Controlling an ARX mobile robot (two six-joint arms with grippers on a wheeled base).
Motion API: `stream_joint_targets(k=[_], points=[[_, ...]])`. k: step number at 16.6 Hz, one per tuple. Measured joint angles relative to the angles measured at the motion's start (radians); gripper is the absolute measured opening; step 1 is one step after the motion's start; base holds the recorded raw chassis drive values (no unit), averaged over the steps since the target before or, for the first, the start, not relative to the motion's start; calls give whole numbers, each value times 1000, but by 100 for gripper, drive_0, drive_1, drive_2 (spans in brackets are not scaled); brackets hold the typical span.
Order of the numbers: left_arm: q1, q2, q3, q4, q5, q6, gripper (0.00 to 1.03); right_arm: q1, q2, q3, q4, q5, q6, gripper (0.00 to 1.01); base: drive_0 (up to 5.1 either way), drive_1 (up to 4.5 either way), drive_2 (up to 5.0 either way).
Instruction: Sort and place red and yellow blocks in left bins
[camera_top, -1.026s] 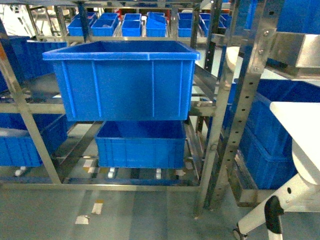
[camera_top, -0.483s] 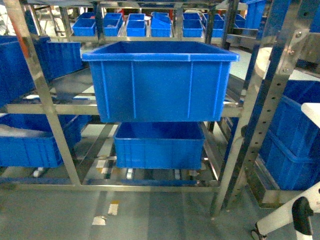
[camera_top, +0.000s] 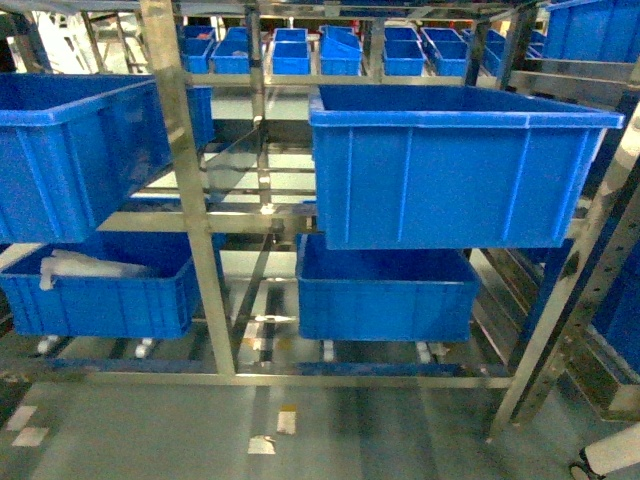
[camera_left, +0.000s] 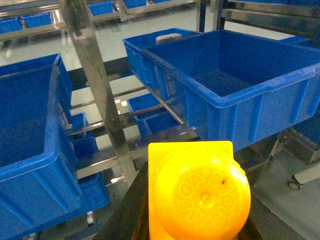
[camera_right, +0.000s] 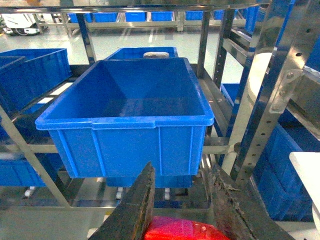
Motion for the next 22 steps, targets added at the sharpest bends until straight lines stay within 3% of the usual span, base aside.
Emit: stream_joint_targets(k=[5,11,22], points=[[-3,-1,0,3,1,0,27,0,1,0,2,0,0,28,-489,291,192],[1,-1,0,0,-3,0,27,5,1,0,1,-2,-1,28,0,47,-47],[1,-5,0,1,0,0,27,5,-3,0,2,-2,-1,28,-2,426,-430]])
